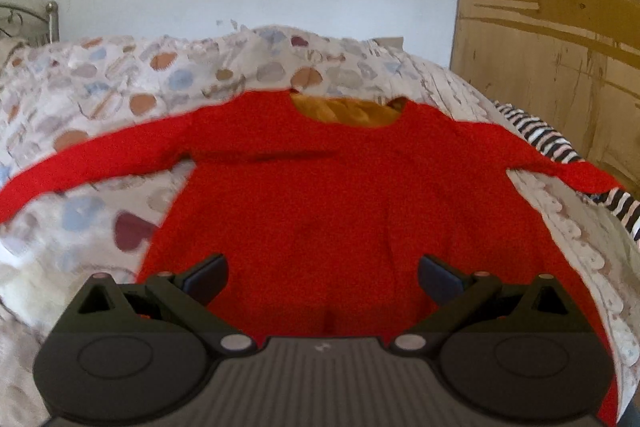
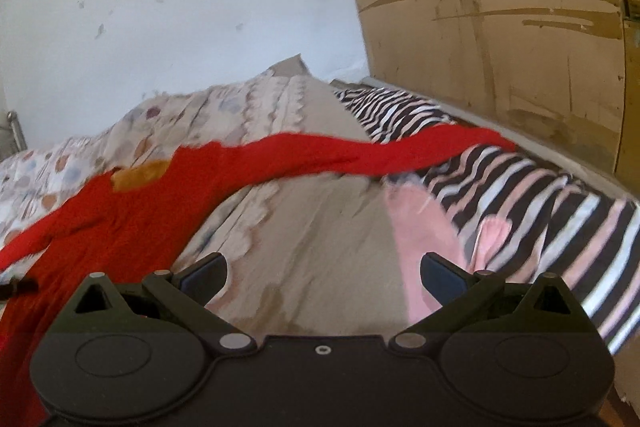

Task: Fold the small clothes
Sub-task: 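Reach the right tool to a sweater sleeve cuff and grasp it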

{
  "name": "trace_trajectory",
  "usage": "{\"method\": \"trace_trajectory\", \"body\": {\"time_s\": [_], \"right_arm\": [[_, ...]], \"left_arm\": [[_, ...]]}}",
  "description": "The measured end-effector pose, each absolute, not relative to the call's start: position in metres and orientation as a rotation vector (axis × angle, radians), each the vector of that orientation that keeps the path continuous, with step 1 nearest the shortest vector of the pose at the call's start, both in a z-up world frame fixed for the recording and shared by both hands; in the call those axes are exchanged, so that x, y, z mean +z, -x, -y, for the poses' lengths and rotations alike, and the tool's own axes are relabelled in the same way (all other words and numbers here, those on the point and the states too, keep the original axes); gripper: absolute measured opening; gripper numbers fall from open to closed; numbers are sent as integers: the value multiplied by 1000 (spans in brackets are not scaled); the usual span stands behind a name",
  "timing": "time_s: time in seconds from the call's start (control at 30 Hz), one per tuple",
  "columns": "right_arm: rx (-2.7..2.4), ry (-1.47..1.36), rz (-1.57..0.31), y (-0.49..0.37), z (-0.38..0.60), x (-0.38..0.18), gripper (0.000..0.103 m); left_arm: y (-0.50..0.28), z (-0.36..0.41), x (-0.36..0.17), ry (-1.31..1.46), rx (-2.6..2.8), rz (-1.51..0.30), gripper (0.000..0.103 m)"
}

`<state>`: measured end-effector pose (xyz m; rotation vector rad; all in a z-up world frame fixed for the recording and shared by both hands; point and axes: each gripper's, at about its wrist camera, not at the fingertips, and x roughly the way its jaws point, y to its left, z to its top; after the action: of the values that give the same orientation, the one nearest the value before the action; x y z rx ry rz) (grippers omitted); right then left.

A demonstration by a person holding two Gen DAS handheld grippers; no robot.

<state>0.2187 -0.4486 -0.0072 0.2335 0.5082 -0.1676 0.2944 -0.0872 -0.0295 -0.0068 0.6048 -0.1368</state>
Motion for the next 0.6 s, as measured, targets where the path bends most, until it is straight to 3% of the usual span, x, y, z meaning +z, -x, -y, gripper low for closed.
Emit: {"method": "trace_trajectory", "body": {"time_s": [0.3,0.6], "right_arm": [[-182,-456,-589,-313,543,-10,103],[-474,-715,-512,-387,638,-32,100]], "left_arm": [[-293,91,-73,12,-144,-597,103],[-288,91,-81,20,-155,-550,102]]}}
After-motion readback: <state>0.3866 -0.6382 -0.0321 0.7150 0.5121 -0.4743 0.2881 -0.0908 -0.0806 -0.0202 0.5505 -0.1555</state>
